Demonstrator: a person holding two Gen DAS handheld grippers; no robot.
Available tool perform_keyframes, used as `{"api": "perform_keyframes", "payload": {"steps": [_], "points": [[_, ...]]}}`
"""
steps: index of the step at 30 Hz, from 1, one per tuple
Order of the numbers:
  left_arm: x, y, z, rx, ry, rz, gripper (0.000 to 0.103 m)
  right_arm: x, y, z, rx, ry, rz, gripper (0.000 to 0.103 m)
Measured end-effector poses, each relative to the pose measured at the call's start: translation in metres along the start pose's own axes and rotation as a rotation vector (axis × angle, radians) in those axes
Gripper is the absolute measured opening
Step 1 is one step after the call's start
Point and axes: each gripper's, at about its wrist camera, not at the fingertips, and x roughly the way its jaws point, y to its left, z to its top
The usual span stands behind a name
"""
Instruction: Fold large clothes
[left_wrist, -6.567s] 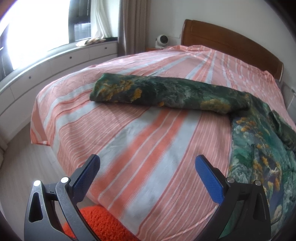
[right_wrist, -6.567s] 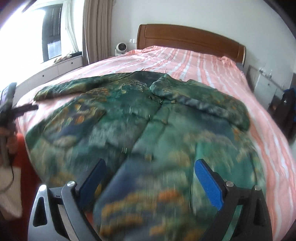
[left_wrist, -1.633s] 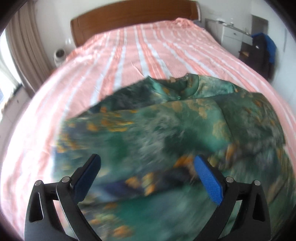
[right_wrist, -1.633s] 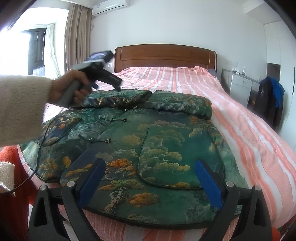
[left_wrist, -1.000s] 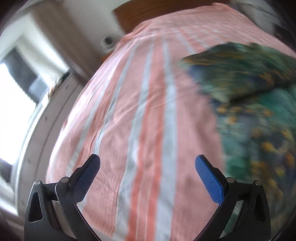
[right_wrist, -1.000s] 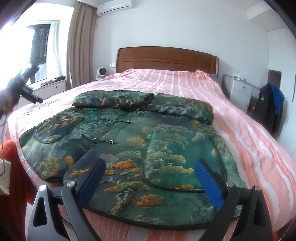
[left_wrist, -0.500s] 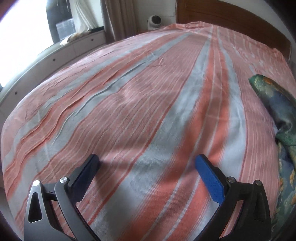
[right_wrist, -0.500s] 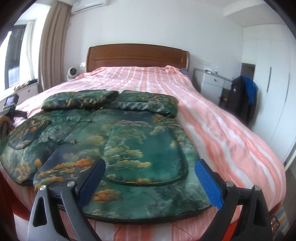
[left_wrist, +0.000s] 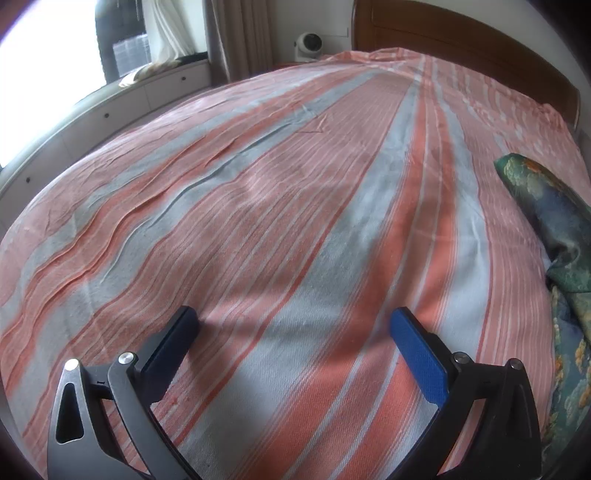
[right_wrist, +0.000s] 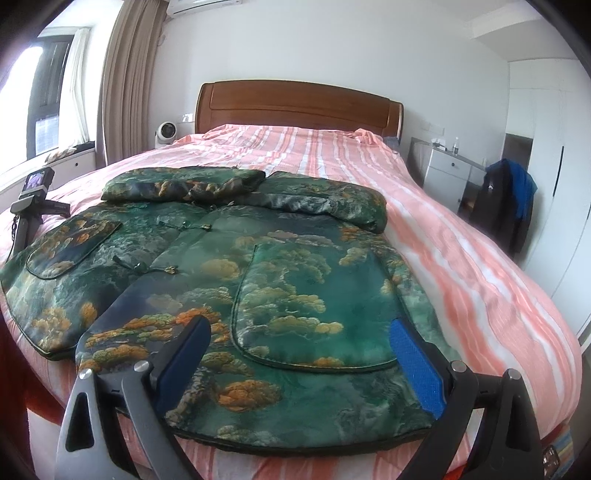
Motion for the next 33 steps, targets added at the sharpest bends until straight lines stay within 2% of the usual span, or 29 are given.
{"api": "perform_keyframes", "payload": {"steps": [10,16,25,33], "points": [[0.000,0.000,0.000,0.002,-0.001,-0.001,0.103,-0.014,0.005,-0.001,-0.041,-0.046,0.010,0.096],[0.000,0.001,-0.001,0.002,-0.001,-0.003,0.103,-0.009,0.000,0.001,-0.010,-0.030,0.028,0.096],[0.000,0.000,0.000,0.004,-0.001,-0.005,0.103,-0.012,0.015,-0.002,-0.069,-0.041,0.029,0.096],[0.000,0.000,0.000,0.003,-0.001,-0.005,0.103,-0.015,0.010,0.000,-0.060,-0.055,0.018,0.096]]}}
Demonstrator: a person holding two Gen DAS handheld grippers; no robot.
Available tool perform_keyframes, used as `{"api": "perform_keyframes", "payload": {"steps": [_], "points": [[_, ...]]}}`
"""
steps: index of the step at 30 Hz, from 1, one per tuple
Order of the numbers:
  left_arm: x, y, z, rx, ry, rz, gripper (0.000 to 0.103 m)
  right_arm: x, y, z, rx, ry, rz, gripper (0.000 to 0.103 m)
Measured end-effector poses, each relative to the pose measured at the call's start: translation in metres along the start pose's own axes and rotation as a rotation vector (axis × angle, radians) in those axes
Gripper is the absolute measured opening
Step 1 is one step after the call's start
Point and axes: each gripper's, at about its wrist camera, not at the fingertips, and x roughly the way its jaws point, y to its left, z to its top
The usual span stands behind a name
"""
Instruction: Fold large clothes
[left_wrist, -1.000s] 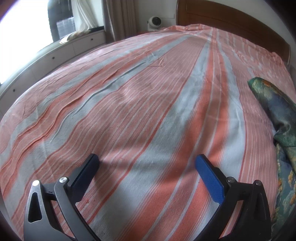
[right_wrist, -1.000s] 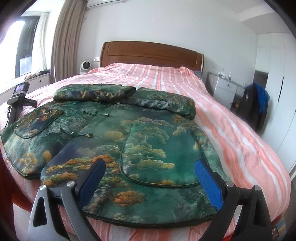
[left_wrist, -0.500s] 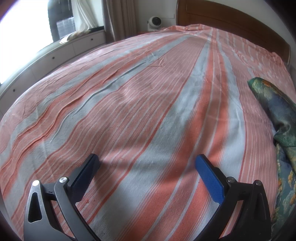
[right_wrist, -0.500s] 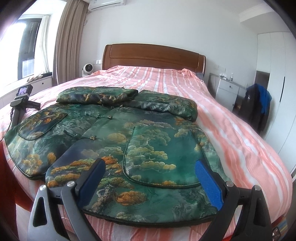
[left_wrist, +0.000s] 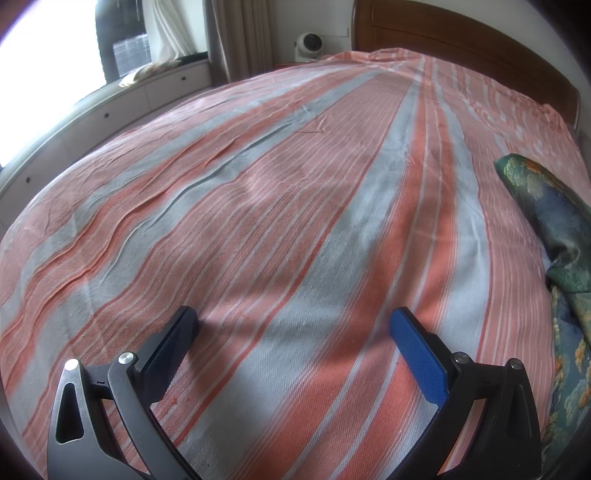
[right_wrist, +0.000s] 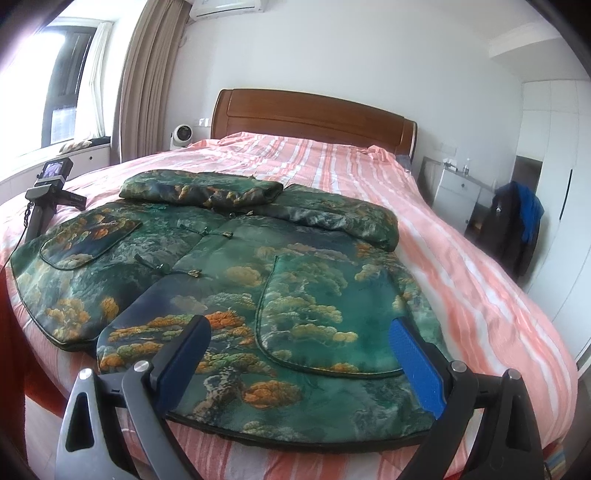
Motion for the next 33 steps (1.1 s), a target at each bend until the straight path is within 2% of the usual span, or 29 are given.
{"api": "perform_keyframes", "payload": {"steps": [12,20,22,24,25,26,27,28,29,30,32,33], "points": [[0.000,0.000,0.000,0.001,-0.001,-0.001,0.103,0.012,-0.006,0.000,0.048,0.041,-0.008,0.096],[-0.002,0.000,-0.003,0.005,0.001,0.002,0.103,0.009,-0.036,0.000,0.145,0.064,-0.078,0.096],[-0.002,0.001,0.002,0.013,0.039,-0.015,0.103,0.011,-0.044,0.001,0.178,0.075,-0.081,0.096],[-0.011,0.005,0.008,0.043,0.125,-0.072,0.100,0.012,-0.058,0.006,0.217,0.081,-0.077,0.096],[-0.021,0.009,0.009,0.047,0.147,-0.121,0.091,0.011,-0.068,0.010,0.237,0.082,-0.070,0.096],[-0.040,0.014,0.008,0.051,0.156,-0.213,0.088,0.009,-0.082,0.015,0.261,0.079,-0.061,0.096],[-0.057,0.019,0.006,0.059,0.161,-0.296,0.088,0.006,-0.095,0.020,0.280,0.078,-0.053,0.096],[-0.074,0.022,0.002,0.073,0.164,-0.372,0.093,0.005,-0.110,0.024,0.297,0.087,-0.040,0.096],[-0.098,0.022,-0.008,0.104,0.177,-0.466,0.097,0.006,-0.127,0.028,0.311,0.118,-0.016,0.096],[-0.114,0.020,-0.019,0.137,0.198,-0.527,0.102,0.009,-0.140,0.029,0.319,0.154,0.010,0.096],[-0.138,0.009,-0.047,0.226,0.254,-0.603,0.102,0.019,-0.159,0.025,0.338,0.246,0.084,0.096],[-0.146,0.002,-0.064,0.266,0.279,-0.611,0.102,0.027,-0.167,0.019,0.352,0.310,0.140,0.096]]}}
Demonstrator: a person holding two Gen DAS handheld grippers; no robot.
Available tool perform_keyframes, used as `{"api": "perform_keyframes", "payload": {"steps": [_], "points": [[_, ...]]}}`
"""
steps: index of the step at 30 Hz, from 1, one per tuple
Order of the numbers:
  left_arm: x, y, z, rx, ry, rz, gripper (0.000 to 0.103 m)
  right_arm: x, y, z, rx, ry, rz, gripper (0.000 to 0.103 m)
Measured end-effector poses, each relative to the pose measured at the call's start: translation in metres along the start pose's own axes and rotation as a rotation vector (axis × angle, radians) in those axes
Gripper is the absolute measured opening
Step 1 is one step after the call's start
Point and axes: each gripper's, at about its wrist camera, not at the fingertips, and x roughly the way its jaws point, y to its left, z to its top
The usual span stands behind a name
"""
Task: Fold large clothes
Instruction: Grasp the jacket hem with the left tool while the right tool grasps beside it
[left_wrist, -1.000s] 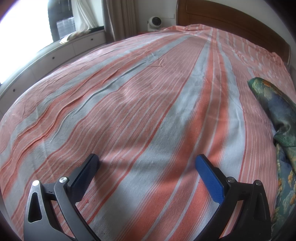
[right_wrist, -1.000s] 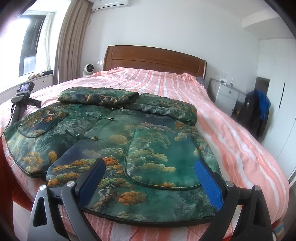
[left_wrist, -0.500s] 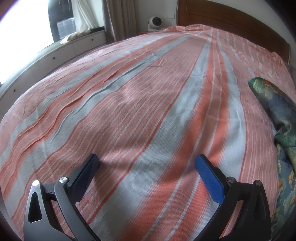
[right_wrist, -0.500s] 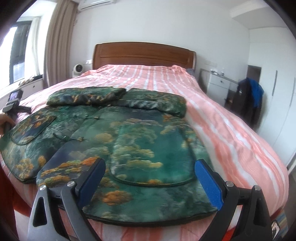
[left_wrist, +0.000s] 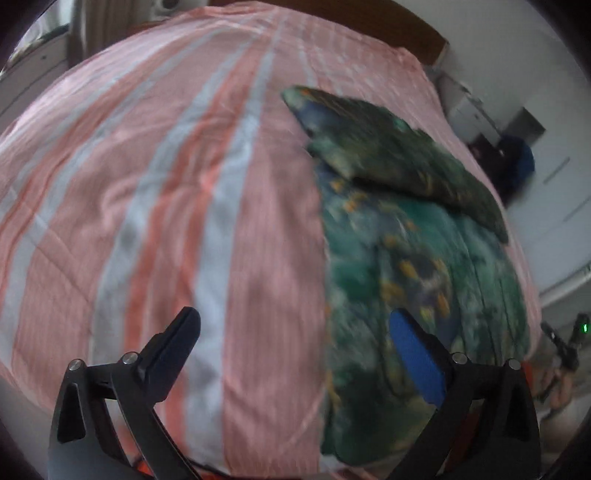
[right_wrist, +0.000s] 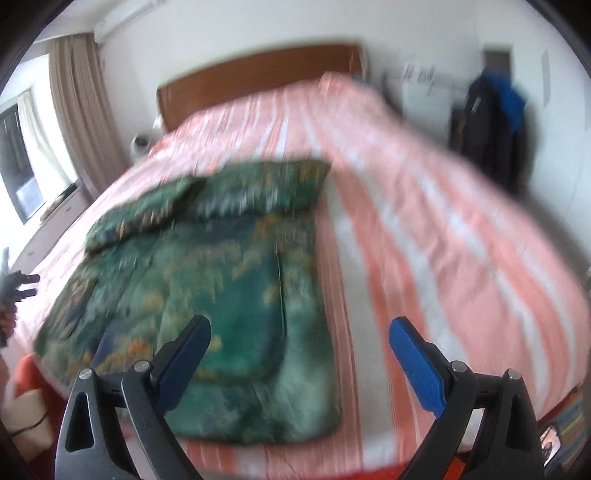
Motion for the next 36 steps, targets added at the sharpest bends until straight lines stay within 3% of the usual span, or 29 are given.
{"api": "perform_keyframes", "payload": {"steps": [2,5,6,7,9,10,11,13,18,22,26,32,34,36], "points": [[0.014,-0.021,-0.028,0.049,0.069,0.011,0.102,0.020,-0.017,-0.006,0.038,0.143,0.067,0.096],[0.034,-0.046,-0.050,0.127,0.137,0.034,0.098,0.044,-0.027,-0.021,0.091,0.271,0.139,0.096],[0.038,-0.053,-0.055,0.148,0.153,0.038,0.088,0.050,-0.026,-0.024,0.095,0.288,0.162,0.096],[0.041,-0.058,-0.058,0.159,0.171,0.031,0.069,0.055,-0.024,-0.025,0.097,0.310,0.198,0.094],[0.044,-0.067,-0.063,0.157,0.202,0.045,0.052,0.061,-0.020,-0.027,0.096,0.338,0.205,0.077],[0.044,-0.069,-0.064,0.153,0.198,0.064,0.030,0.064,-0.018,-0.026,0.091,0.355,0.198,0.055],[0.042,-0.069,-0.064,0.143,0.201,0.070,0.021,0.065,-0.016,-0.026,0.086,0.375,0.198,0.034],[0.036,-0.070,-0.064,0.116,0.203,0.059,0.013,0.063,-0.012,-0.024,0.068,0.392,0.189,0.016],[0.010,-0.072,-0.089,0.142,0.225,0.034,0.011,0.034,-0.003,-0.023,0.030,0.379,0.189,0.014],[-0.001,-0.062,-0.121,0.094,0.283,0.009,0.011,0.017,-0.009,-0.049,0.066,0.441,0.204,0.014],[-0.019,-0.049,-0.119,0.037,0.211,-0.062,0.013,0.010,-0.019,-0.065,0.141,0.448,0.268,0.014],[-0.006,-0.044,-0.123,0.062,0.234,-0.063,0.031,0.020,-0.030,-0.063,0.191,0.420,0.273,0.027],[0.001,-0.047,-0.126,0.067,0.245,-0.066,0.048,0.021,-0.029,-0.065,0.176,0.429,0.266,0.033],[0.010,-0.052,-0.131,0.070,0.259,-0.050,0.049,0.025,-0.027,-0.068,0.176,0.444,0.270,0.042]]}}
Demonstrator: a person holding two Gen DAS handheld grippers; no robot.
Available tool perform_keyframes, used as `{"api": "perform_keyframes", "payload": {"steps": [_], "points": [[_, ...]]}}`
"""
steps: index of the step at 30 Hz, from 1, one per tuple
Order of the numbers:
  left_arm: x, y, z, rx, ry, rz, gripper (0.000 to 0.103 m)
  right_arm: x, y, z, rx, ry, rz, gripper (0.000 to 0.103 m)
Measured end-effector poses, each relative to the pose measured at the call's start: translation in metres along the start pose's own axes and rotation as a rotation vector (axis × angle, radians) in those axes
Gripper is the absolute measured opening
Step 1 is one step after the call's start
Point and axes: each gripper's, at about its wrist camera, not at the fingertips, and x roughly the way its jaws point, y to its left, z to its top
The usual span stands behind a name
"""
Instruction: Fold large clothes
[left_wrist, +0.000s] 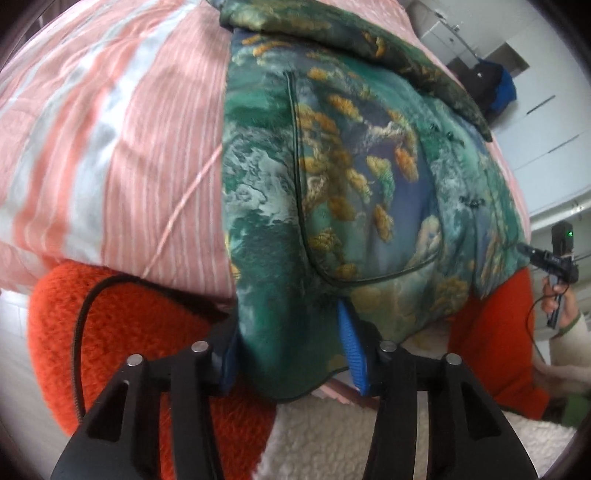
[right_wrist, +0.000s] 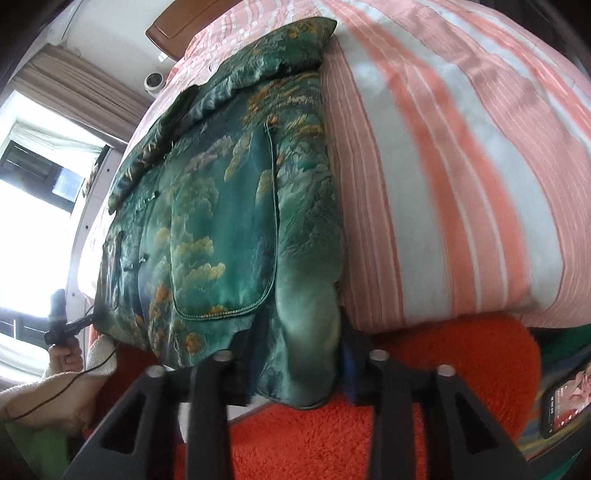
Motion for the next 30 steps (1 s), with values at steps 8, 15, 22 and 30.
{"api": "perform_keyframes", "payload": {"steps": [8,15,22,30], "points": [[-0.022,0.004,0.014,-0.063,0.020,-0.130,0.008,0.006,0.010,0.000,-0.063,0.131,0.026,0.015],[-0.122,-0.011,0.135,-0.039,-0.283,-0.236,0.010,-0.078,0.042,0.103,-0.034,-0.078,0.309,0.014],[-0.086,-0.006,0.270,-0.098,-0.340,-0.040,0.063,-0.025,0.029,0.249,0.196,-0.344,0.251,0.089],[-0.052,0.015,0.265,-0.043,-0.344,-0.004,0.088,-0.002,0.042,0.259,-0.016,-0.283,-0.014,0.097]]}}
